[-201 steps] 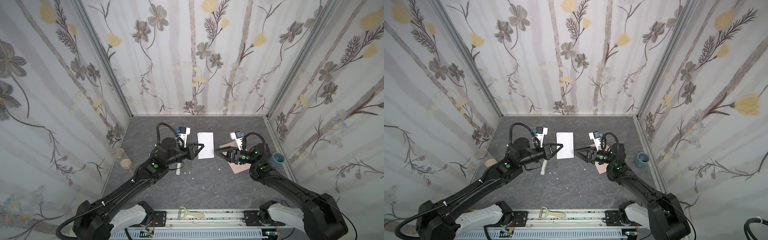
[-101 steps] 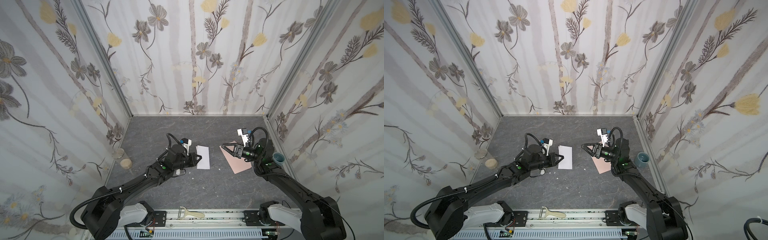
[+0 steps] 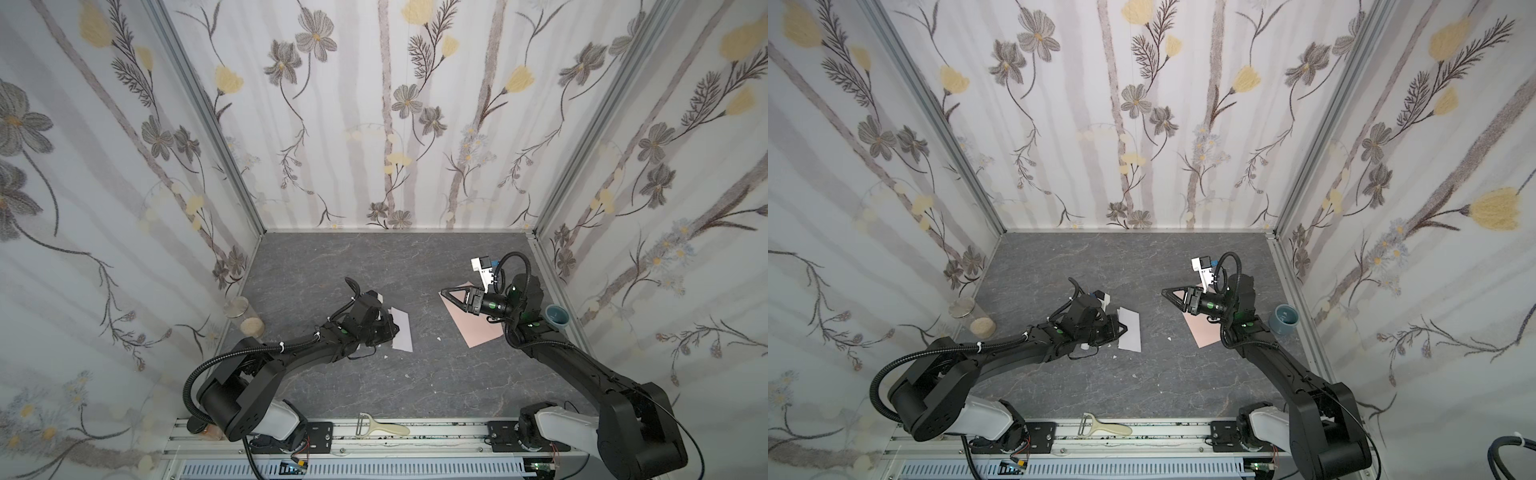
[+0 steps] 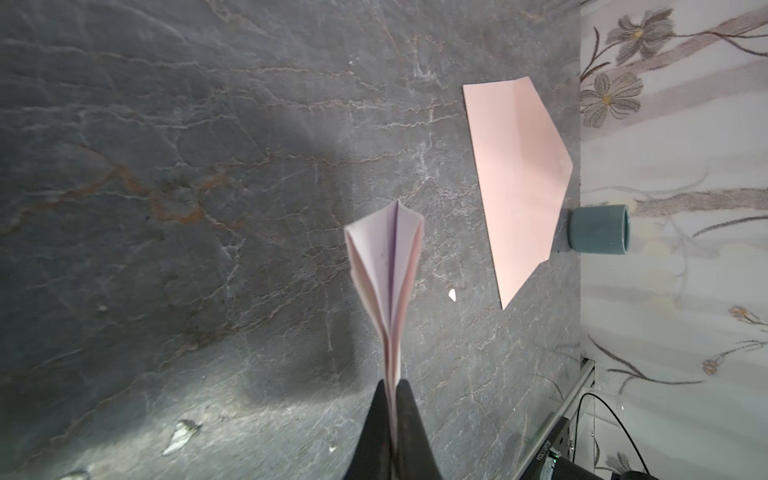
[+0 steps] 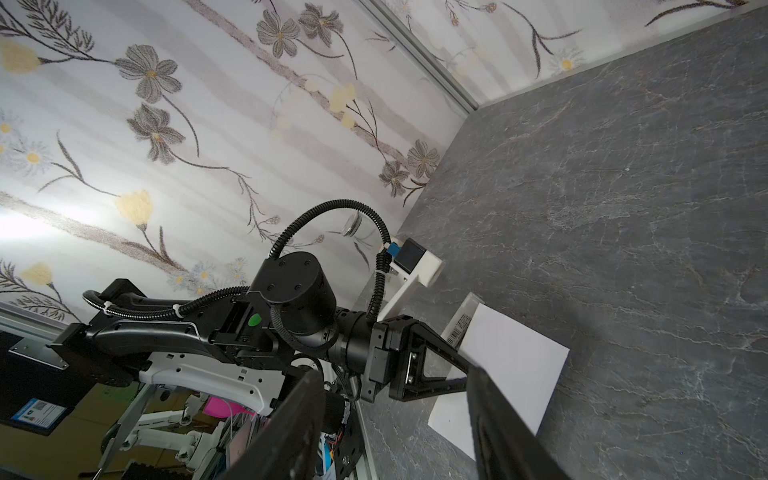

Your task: Place the letter into the envelope and seal it

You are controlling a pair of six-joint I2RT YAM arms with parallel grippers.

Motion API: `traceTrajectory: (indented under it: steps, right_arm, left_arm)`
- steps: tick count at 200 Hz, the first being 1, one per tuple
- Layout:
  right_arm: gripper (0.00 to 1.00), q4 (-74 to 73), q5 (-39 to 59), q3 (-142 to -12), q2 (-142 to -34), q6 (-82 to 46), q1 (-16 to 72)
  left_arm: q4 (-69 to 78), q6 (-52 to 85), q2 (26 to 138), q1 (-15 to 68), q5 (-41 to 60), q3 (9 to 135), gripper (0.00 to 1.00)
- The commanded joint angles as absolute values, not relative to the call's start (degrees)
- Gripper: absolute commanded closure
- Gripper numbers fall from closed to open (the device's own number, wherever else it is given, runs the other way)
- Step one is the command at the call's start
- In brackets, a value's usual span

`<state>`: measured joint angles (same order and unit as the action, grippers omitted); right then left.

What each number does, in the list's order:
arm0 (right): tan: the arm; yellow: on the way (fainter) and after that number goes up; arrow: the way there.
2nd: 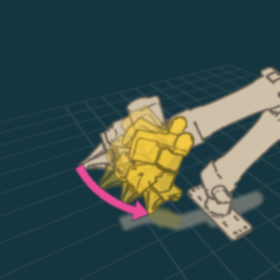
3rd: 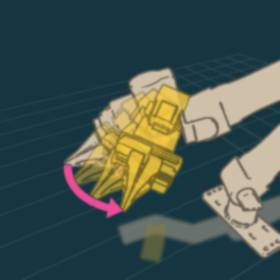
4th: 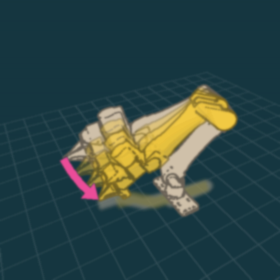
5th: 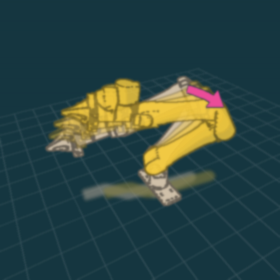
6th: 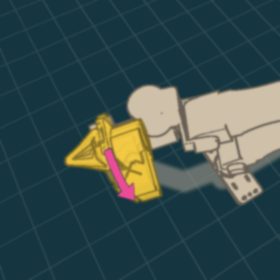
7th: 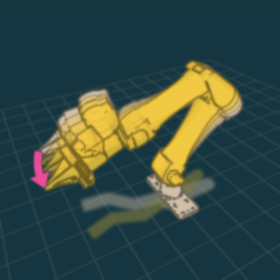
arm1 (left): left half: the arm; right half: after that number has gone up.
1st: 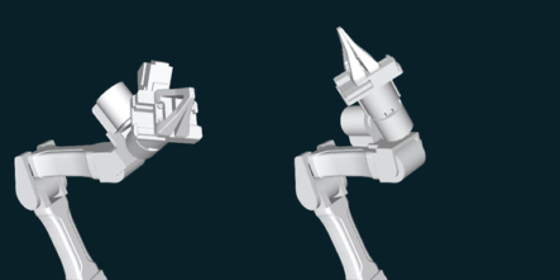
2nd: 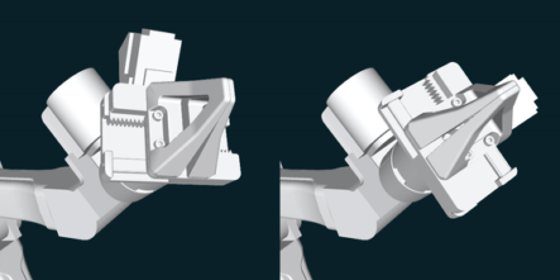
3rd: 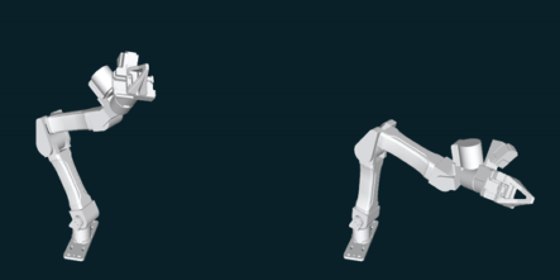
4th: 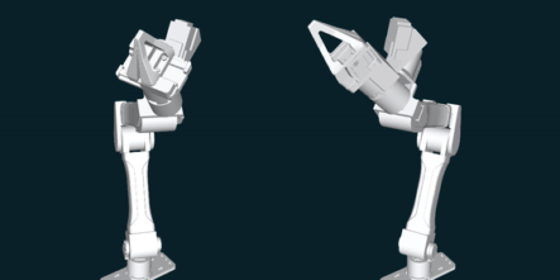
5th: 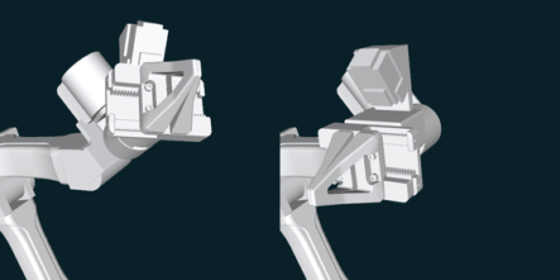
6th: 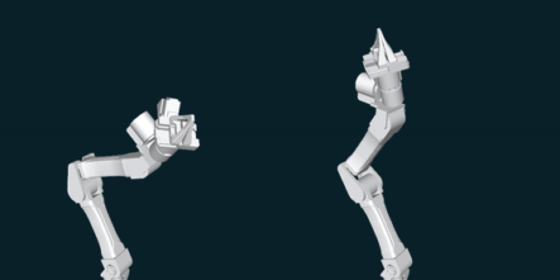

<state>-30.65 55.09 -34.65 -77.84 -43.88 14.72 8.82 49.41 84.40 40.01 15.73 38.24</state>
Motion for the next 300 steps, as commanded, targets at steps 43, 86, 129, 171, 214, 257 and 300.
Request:
traceTrajectory:
  steps: [43,86,129,171,214,257,300]
  right_arm:
    - [0.43,-33.18,54.88,-34.3,-78.49,-43.94,14.76]
    - [0.43,-33.2,54.91,-34.58,-78.8,-43.68,14.77]
    - [0.44,-34.3,55.36,-34.8,-80.42,-44.12,14.72]
    - [0.44,-34.03,55.16,-34.63,-80.85,-43.82,14.72]
    - [0.44,-32.3,54.51,-34.77,-80.56,-42.78,14.55]
    - [0.39,-15.81,42.15,-35.73,-76.74,-35.68,8.56]
    - [0.39,0.69,24.83,-37.73,-76.14,-29.26,0.01]
  left_arm:
    - [7.59,50.42,87.19,39.57,12.35,38.16,0.97]
    - [6.6,51.06,87.45,39.45,10.69,37.27,0.86]
    - [5.82,51.51,86.41,38.59,9.32,36.39,0.68]
    - [4.58,50.82,84.94,37.0,8.0,36.63,0.64]
    - [3.4,48.84,84.86,36.04,7.43,38.02,0.64]
    - [2.29,46.69,80.81,35.5,5.86,39.87,0.64]
    - [2.31,40.48,73.56,35.57,2.61,42.09,0.61]
